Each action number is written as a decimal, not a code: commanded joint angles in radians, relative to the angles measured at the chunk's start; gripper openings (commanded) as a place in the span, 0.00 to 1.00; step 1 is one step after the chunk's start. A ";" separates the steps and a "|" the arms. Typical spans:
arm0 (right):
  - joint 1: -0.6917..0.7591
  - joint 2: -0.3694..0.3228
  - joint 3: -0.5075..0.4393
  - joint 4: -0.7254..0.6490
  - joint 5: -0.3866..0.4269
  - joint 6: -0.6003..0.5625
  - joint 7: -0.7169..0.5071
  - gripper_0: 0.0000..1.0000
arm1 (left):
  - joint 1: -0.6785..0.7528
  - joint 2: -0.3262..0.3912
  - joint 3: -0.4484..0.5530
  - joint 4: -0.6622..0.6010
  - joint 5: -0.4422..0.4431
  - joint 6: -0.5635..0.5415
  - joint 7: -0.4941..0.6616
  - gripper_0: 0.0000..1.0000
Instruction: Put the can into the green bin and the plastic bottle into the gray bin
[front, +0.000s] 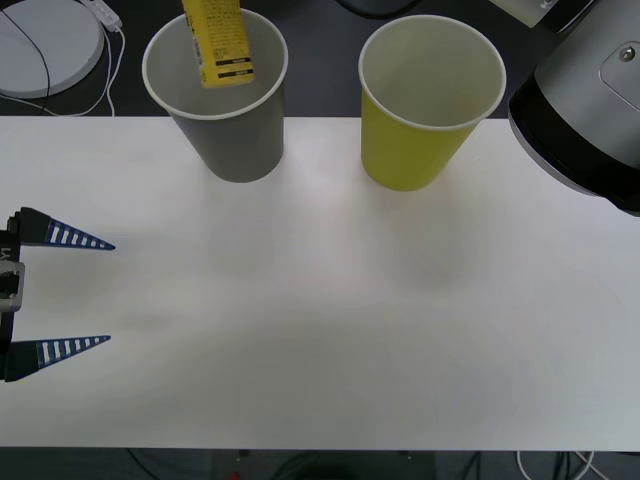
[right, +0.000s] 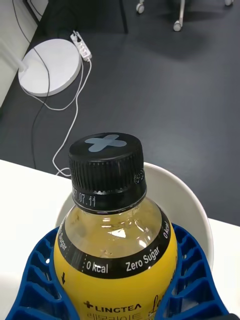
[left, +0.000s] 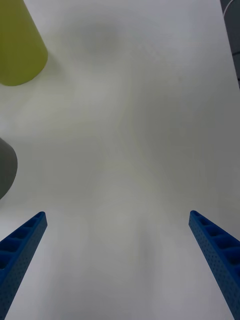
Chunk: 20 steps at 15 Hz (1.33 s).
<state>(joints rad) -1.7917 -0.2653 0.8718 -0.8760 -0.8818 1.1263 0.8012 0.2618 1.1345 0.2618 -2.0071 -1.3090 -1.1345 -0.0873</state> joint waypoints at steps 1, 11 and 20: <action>0.000 0.000 -0.001 0.000 0.001 -0.003 -0.002 1.00 | 0.000 0.000 0.000 0.000 0.000 0.000 0.000 1.00; 0.000 0.000 0.001 0.000 0.001 -0.019 0.001 1.00 | 0.000 0.000 0.000 0.000 0.000 0.000 0.000 1.00; 0.028 -0.026 0.015 -0.078 0.004 -0.019 -0.005 1.00 | 0.000 0.000 0.000 0.000 0.000 0.000 0.000 1.00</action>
<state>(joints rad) -1.7709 -0.2841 0.8865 -0.9371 -0.8796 1.1078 0.7983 0.2618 1.1345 0.2618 -2.0071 -1.3090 -1.1345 -0.0872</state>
